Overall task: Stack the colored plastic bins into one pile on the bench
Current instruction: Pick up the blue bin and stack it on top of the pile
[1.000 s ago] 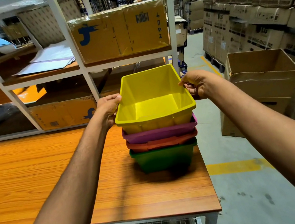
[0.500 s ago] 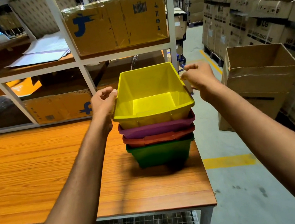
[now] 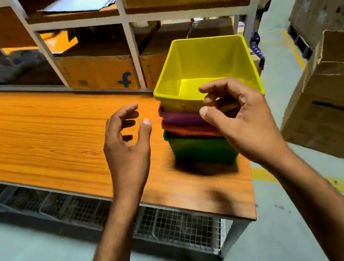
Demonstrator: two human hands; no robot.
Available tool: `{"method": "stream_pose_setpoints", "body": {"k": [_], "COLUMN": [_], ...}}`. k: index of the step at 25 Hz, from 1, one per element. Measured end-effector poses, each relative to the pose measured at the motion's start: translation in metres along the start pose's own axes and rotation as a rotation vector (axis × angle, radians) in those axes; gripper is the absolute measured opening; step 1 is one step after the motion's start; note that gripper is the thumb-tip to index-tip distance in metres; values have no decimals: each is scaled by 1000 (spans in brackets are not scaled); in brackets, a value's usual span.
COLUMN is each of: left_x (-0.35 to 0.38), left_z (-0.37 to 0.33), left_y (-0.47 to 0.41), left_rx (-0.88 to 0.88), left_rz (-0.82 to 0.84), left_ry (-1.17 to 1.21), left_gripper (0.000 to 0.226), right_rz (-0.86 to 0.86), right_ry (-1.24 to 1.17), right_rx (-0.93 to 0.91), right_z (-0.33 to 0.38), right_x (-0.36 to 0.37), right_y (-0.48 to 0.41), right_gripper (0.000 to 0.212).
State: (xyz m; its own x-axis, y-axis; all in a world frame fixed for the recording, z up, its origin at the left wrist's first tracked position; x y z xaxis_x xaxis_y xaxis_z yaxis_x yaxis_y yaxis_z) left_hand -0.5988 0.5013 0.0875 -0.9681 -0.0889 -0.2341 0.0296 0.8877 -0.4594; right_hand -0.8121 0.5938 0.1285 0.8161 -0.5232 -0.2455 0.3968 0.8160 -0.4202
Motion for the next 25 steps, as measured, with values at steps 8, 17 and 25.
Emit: {"method": "stream_pose_setpoints", "body": {"k": [8, 17, 25], "left_x": [-103, -297, -457], "left_z": [73, 157, 229], "left_y": [91, 86, 33], "left_rx": [-48, -86, -311], "left_rz": [83, 138, -47], "left_ry": [-536, -929, -850], "left_gripper": [48, 44, 40], "right_rz": [315, 606, 707], "right_ry": [106, 313, 157], "right_rx": [57, -106, -116], "right_z": [-28, 7, 55], "right_x": [127, 352, 531], "right_y": [88, 160, 147], "right_gripper": [34, 41, 52]}}
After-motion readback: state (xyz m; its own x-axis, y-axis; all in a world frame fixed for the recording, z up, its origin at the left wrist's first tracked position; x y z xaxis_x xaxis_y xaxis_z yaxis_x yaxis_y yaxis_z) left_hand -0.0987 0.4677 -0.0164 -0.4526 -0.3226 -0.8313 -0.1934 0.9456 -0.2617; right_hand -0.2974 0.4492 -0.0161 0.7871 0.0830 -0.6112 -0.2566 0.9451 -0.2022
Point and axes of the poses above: each hand's wrist, its own y-axis away from the middle knuckle, its own x-axis out of the palm, z = x × y, the point moved 6 cm from there along -y, towards the middle knuckle, and after that the axes turned 2 degrees about -y, right-handed, at the moved point
